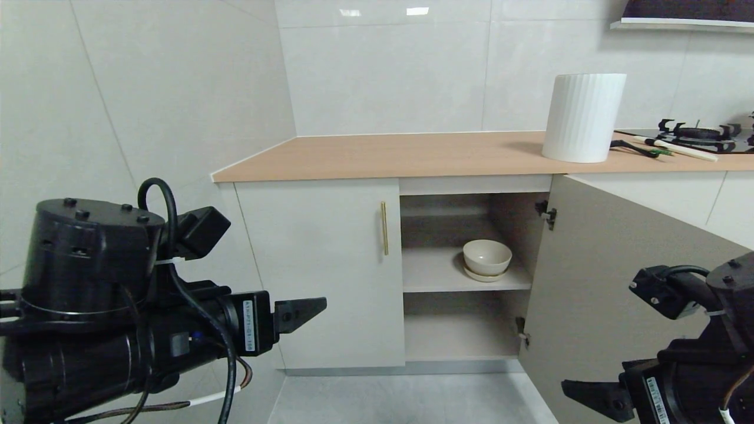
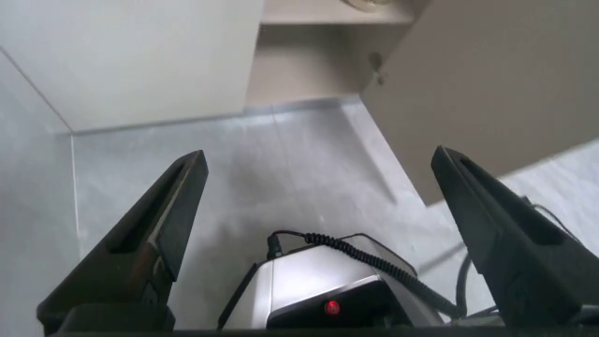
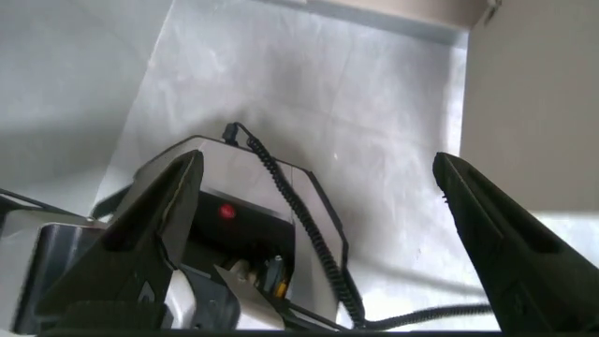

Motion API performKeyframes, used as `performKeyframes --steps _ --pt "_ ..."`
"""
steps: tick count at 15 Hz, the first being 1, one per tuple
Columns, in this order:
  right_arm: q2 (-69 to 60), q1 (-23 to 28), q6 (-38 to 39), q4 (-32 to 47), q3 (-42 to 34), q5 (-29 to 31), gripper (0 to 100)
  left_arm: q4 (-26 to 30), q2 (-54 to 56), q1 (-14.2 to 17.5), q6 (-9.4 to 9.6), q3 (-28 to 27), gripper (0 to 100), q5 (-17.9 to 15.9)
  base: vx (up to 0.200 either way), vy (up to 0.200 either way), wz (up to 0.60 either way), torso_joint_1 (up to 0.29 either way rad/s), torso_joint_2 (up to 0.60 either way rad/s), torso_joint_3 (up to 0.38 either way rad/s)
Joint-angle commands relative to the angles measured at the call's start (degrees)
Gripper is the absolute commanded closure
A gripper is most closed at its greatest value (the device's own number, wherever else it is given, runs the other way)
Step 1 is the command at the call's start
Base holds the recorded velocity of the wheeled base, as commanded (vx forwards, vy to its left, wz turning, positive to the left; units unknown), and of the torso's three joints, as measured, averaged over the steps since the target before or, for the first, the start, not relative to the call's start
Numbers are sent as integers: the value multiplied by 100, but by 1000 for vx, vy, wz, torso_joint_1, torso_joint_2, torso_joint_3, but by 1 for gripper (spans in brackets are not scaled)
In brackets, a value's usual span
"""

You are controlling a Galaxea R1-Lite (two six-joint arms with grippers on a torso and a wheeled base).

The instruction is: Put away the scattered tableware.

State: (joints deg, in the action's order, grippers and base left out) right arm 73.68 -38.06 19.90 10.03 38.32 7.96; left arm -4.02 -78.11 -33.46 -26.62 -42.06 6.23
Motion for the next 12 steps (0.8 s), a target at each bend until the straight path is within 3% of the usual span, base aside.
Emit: performKeyframes --steps 1,6,12 --pt "32 0 -21 -1 -26 30 0 -2 -21 -2 -1 -4 0 1 -200 0 0 -2 2 -2" --pt "59 0 -21 -1 -35 56 0 -2 -12 -20 -1 13 0 1 -200 0 0 2 1 1" --pt "50 0 -12 -1 -26 56 0 -2 32 -29 17 13 0 1 0 0 0 0 0 0"
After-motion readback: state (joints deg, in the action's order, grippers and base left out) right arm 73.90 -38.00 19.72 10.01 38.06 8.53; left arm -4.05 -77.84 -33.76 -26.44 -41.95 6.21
